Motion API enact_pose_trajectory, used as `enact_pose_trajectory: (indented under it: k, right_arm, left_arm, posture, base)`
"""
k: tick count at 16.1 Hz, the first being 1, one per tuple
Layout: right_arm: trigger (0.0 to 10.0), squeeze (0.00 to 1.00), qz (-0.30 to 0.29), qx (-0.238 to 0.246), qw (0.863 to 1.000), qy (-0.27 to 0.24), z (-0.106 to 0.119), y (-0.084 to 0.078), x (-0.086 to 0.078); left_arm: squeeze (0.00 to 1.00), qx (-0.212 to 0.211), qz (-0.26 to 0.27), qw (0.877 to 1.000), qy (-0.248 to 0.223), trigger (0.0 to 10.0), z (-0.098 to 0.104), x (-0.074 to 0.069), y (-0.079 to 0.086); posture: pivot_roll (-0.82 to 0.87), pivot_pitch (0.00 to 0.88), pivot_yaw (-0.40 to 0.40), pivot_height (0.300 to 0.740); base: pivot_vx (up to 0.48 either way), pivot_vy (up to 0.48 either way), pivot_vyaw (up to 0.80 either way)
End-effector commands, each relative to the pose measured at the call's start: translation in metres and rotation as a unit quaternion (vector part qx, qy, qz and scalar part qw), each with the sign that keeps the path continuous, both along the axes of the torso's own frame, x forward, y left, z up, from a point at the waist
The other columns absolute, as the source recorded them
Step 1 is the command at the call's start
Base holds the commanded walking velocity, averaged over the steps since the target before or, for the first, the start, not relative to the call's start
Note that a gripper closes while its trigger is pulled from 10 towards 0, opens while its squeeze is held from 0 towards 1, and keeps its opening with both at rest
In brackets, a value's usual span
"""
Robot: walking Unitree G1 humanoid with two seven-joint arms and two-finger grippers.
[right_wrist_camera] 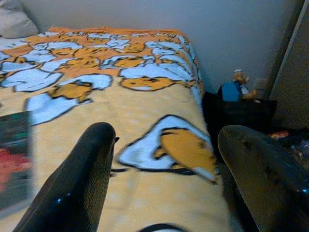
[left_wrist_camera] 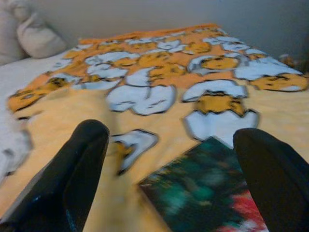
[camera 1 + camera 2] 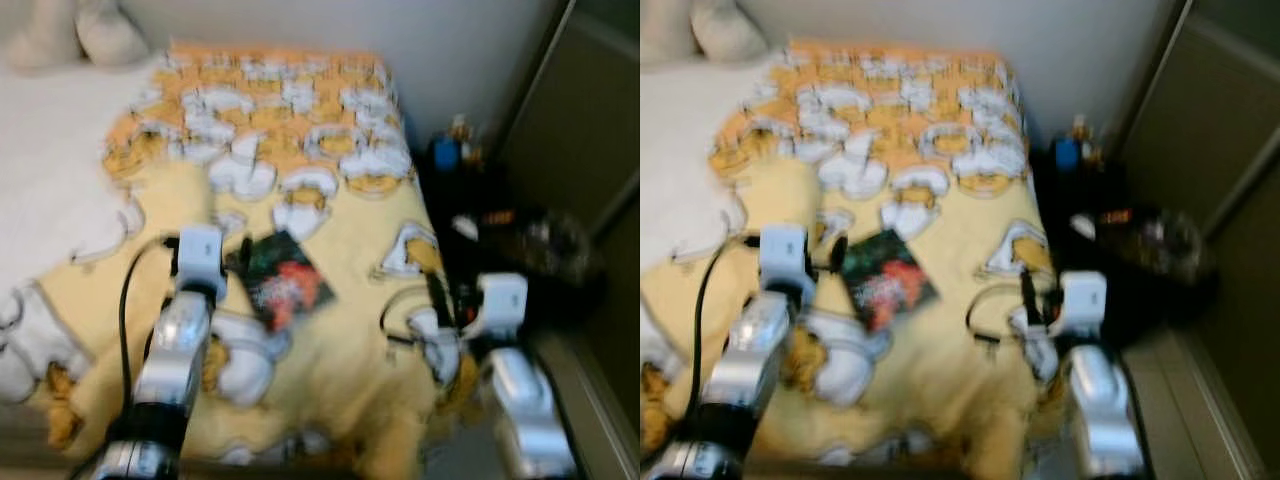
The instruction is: Clean up the room
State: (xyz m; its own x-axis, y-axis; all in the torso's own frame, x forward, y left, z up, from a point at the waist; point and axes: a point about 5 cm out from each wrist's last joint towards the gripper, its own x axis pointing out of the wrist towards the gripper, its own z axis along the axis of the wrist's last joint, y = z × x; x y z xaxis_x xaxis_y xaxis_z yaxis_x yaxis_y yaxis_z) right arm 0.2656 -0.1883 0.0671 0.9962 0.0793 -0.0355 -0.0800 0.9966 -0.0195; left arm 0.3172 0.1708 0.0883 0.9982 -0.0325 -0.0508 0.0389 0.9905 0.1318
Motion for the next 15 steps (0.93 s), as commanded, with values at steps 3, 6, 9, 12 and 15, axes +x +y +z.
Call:
enact_pose_trajectory:
  k: [3, 6, 9, 12, 15]
  right_arm:
    - [10.0, 0.00, -0.010, -0.004, 1.000, 0.010, -0.0016, -0.0085, -0.0010]
    - [10.0, 0.00, -0.004, -0.014, 1.000, 0.007, -0.0018, -0.0089, -0.0022]
    - [10.0, 0.00, -0.004, -0.018, 1.000, 0.011, -0.0053, -0.0112, -0.0072]
    - [10.0, 0.00, -0.006, -0.016, 1.000, 0.016, -0.0065, -0.0125, -0.0065]
    - [10.0, 0.00, -0.002, -0.020, 1.000, 0.017, -0.0064, -0.0087, -0.0060]
  left_arm:
    - [0.00, 0.000, -0.014, 1.000, 0.006, 10.0, -0.0017, 0.0012, -0.0108]
    - [0.00, 0.003, -0.016, 1.000, 0.006, 10.0, -0.0025, -0.0006, -0.0085]
    - [0.00, 0.010, -0.021, 1.000, 0.003, 10.0, -0.0018, -0.0032, -0.0081]
    - [0.00, 0.013, -0.020, 1.000, 0.000, 10.0, 0.0021, 0.0008, -0.0065]
    - [0.00, 0.015, -0.018, 1.000, -0.002, 10.0, 0.0034, 0.0017, -0.0061]
  posture:
    - [-0.08, 0.000, -0.002, 0.740]
    - [-0.08, 0.000, 0.000, 0.740]
    - [-0.08, 0.000, 0.004, 0.740]
    - [-0.08, 0.000, 0.003, 0.740]
    - [-0.09, 0.000, 0.001, 0.740]
  base:
    - [0.000, 0.000, 0.00]
    - [0.000, 0.000, 0.19]
    - [0.000, 0.000, 0.52]
    - [0.000, 0.000, 0.49]
    - [0.000, 0.000, 0.31]
